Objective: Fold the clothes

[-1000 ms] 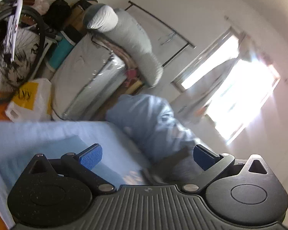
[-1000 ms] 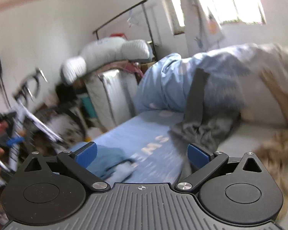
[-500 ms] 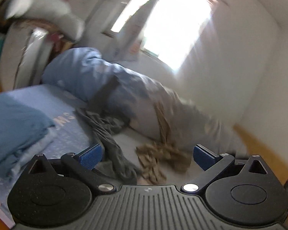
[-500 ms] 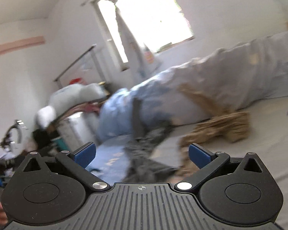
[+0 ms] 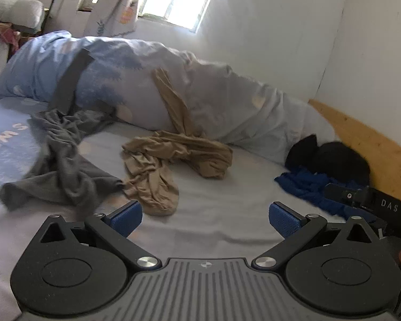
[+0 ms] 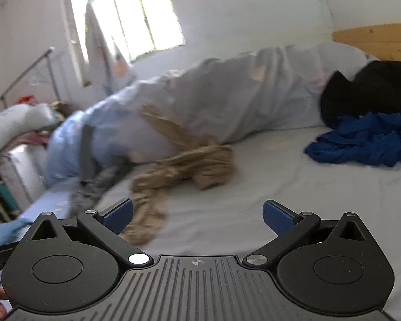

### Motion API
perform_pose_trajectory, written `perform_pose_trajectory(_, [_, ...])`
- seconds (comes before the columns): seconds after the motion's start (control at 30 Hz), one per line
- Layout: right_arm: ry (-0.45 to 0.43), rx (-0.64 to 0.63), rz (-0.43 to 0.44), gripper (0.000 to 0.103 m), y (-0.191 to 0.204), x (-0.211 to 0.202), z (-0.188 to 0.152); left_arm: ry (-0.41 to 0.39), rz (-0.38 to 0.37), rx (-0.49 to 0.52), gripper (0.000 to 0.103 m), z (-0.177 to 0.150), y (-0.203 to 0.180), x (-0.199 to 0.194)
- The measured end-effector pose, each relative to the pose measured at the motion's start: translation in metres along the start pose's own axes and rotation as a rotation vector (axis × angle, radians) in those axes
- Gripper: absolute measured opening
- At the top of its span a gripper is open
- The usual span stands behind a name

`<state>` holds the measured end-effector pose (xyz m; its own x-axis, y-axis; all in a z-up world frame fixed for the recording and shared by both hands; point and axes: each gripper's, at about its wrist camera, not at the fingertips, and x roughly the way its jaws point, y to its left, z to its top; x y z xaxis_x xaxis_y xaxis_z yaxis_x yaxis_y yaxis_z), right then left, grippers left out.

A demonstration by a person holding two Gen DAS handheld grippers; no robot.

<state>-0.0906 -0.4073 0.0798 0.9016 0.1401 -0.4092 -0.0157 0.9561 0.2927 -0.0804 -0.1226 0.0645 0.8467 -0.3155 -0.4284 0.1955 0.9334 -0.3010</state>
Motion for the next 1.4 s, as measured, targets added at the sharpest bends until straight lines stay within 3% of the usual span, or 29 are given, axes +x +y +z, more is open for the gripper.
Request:
perform_pose_trajectory(0.1, [0.021, -0.001, -0.024, 0.103, -0.019, 0.041, -0.005, 0.003, 0.02, 0.029, 0.103, -0.005, -0.004, 0.036])
perform_pose_trajectory(0.3, [0.056, -0.041, -0.058, 0.103, -0.035, 0.121, -0.029, -0.001, 0.138, 0.064, 0.103, -0.018, 0.001, 0.113])
perform_pose_trajectory(0.47, [0.096, -0.152, -0.084, 0.103, -0.038, 0.164, -0.075, 0.013, 0.18, 0.122, 0.103, -0.044, 0.007, 0.158])
perform_pose_trajectory(0.57, [0.121, -0.129, -0.124, 0.103, -0.042, 0.175, -0.089, 0.057, 0.216, 0.118, 0.103, -0.053, 0.006, 0.178])
perform_pose_trajectory(0.77, [0.157, -0.057, -0.127, 0.103, -0.053, 0.187, -0.086, 0.093, 0.206, 0.1, 0.103, -0.063, 0.008, 0.193])
perform_pose_trajectory(0.97, [0.201, -0.169, -0.209, 0.103, -0.031, 0.199, -0.098, 0.114, 0.239, 0.145, 0.103, -0.067, 0.001, 0.199])
perform_pose_trajectory(1.23, [0.199, -0.16, -0.198, 0.103, -0.022, 0.197, -0.105, 0.121, 0.244, 0.154, 0.103, -0.068, 0.0, 0.2])
perform_pose_trajectory(1.4, [0.197, -0.158, -0.198, 0.103, -0.039, 0.202, -0.091, 0.126, 0.248, 0.16, 0.103, -0.067, -0.001, 0.201])
